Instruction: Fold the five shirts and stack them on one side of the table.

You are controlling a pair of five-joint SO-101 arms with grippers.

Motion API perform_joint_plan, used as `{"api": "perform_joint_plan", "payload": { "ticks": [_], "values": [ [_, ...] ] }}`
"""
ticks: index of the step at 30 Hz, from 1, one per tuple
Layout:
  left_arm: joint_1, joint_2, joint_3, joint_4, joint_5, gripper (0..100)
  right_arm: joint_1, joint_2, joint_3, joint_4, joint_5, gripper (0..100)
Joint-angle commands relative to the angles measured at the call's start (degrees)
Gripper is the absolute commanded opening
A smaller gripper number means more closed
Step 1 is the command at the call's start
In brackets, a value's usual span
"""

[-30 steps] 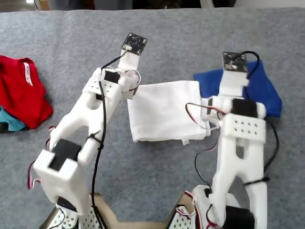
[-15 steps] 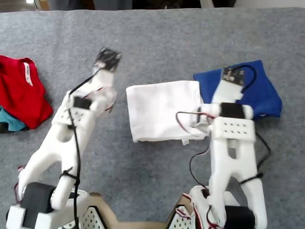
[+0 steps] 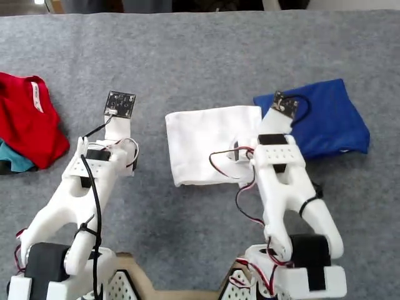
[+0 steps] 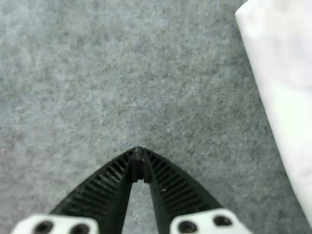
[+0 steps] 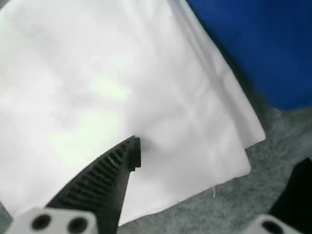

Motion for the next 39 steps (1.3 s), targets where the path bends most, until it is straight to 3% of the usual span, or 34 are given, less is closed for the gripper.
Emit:
{"api": "perform_joint_plan", "payload": {
  "ticks": [1,7,13,16,28,32,39],
  "values": [
    [-0.4,-2.0,1.2,-3.2,1.1,3,-0.6,1.5,-0.1,-0.8,-1.0,46.6],
    [-0.3,-2.2,4.1,-7.0,1.2,3,-0.4,3.4,-0.3,-3.2,-0.5,43.6],
    [-0.6,-2.4,4.4,-6.9,1.2,3,-0.5,3.0,-0.8,-3.6,4.4,19.8],
    [-0.7,-2.3,4.5,-7.0,1.2,3,-0.5,3.0,-0.9,-4.2,7.2,12.6],
    [-0.7,-2.2,4.5,-7.0,1.2,3,-0.3,3.0,-1.7,-5.2,8.1,11.9],
    [-1.2,-2.1,4.4,-7.0,1.2,3,-0.3,3.4,-3.9,-4.8,8.1,1.6],
    [-2.2,-2.1,4.2,-7.0,1.2,3,-0.3,3.0,-4.4,-4.7,8.1,1.5]
  ]
}}
